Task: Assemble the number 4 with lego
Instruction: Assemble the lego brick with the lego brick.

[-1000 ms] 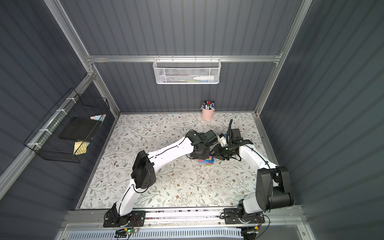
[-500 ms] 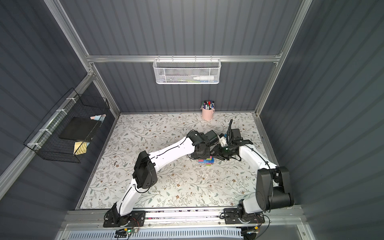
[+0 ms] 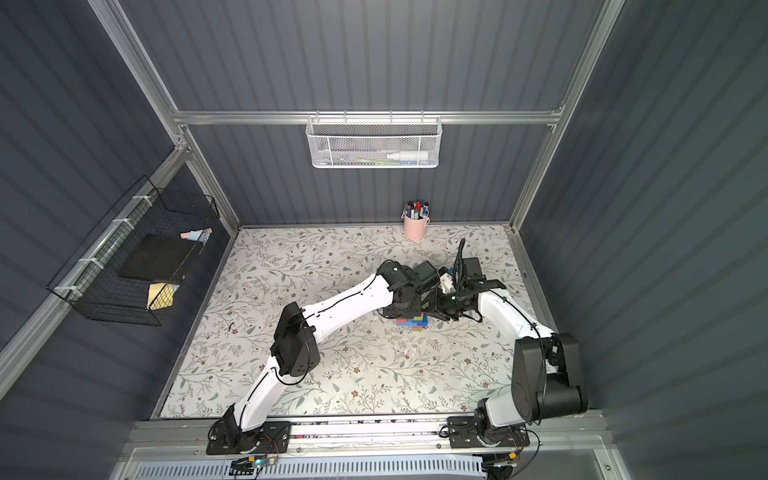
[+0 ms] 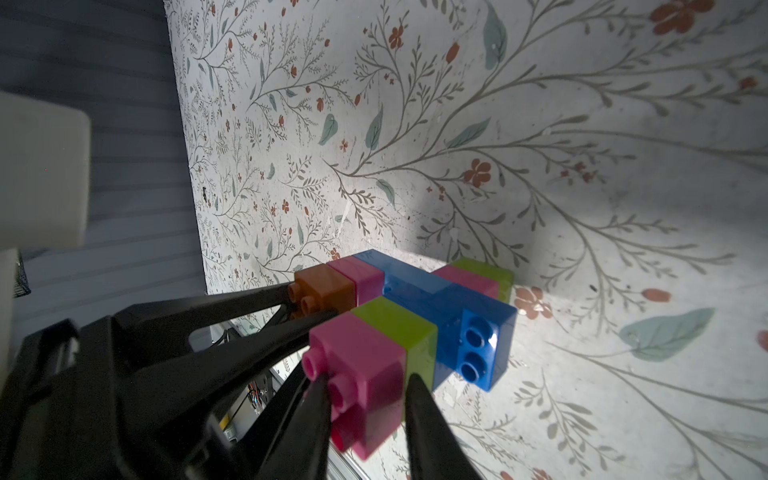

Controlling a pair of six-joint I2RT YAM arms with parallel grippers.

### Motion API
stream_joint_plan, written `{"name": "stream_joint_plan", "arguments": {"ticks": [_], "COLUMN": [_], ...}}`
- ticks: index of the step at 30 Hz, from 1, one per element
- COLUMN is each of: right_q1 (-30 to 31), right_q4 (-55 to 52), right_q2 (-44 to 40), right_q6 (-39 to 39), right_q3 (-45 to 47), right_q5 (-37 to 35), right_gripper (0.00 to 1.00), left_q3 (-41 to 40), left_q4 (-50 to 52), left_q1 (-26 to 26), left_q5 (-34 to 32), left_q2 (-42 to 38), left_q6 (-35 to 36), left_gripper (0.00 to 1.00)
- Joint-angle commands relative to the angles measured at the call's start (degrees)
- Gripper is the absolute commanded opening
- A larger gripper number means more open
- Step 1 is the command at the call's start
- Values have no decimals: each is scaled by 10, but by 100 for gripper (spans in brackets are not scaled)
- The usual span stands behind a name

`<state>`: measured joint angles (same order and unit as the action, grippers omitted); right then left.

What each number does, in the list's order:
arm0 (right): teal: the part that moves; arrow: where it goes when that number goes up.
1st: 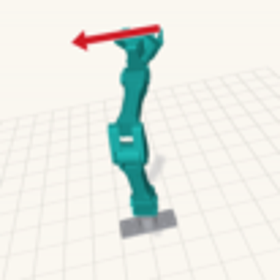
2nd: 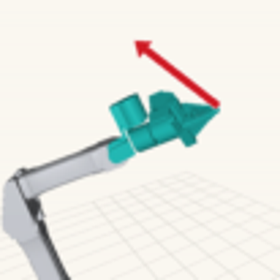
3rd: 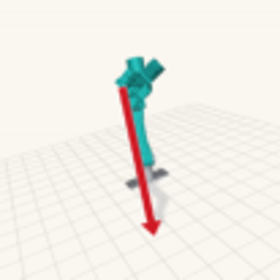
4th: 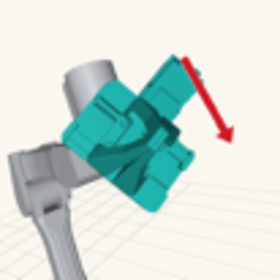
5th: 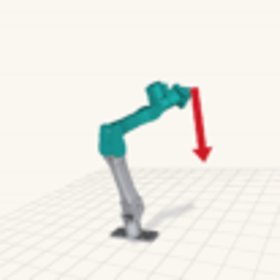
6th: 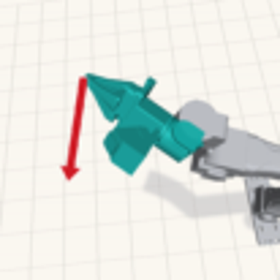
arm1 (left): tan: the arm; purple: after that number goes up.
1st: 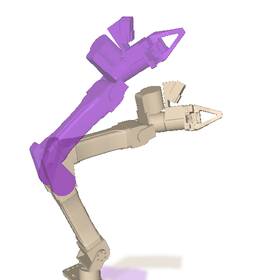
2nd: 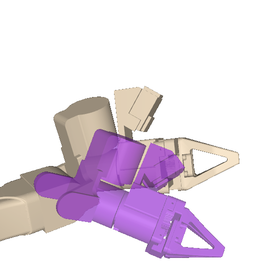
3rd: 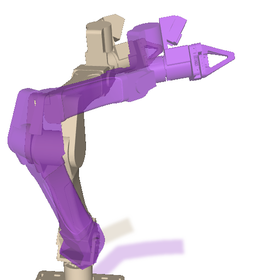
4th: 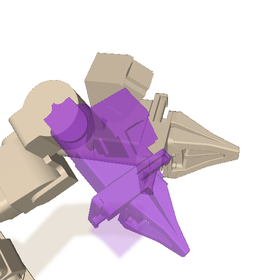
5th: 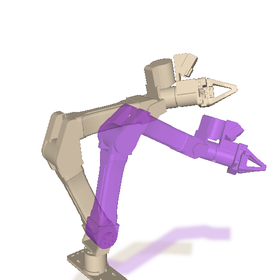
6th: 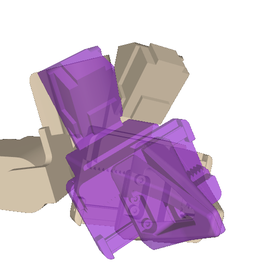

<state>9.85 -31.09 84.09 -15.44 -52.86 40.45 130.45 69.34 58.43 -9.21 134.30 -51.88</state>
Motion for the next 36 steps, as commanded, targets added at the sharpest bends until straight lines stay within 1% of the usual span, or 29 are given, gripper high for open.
{"name": "stream_joint_plan", "arguments": {"ticks": [1, 4, 7, 11, 18, 27, 30, 34, 36], "right_q1": [3, 3, 3, 3, 1, -1, -1, -1, -1], "right_q4": [-76, -75, -76, -76, -77, -76, -75, -75, -75], "right_q2": [34, 32, 31, 30, 24, 21, 22, 23, 24], "right_q6": [10, 10, 9, 9, 10, 10, 10, 10, 10], "right_q3": [41, 42, 42, 43, 43, 44, 44, 43, 43], "right_q5": [-106, -107, -107, -107, -108, -106, -106, -106, -106], "right_gripper": [32, 32, 32, 32, 32, 32, 32, 32, 32], "left_q3": [-18, -24, -21, -13, -16, -17, -26, -27, -23], "left_q4": [11, 5, 2, 2, 4, 1, -12, -25, -26], "left_q1": [7, 7, 7, 8, 7, 7, 7, 7, 7], "left_q5": [33, 41, 41, 33, 39, 28, 20, 18, 20], "left_q2": [54, 57, 55, 45, 30, 17, 3, -10, -14], "left_q6": [16, 15, 15, 25, 27, 24, 24, 26, 29], "left_gripper": [16, 13, 15, 24, 36, 51, 57, 69, 71]}}
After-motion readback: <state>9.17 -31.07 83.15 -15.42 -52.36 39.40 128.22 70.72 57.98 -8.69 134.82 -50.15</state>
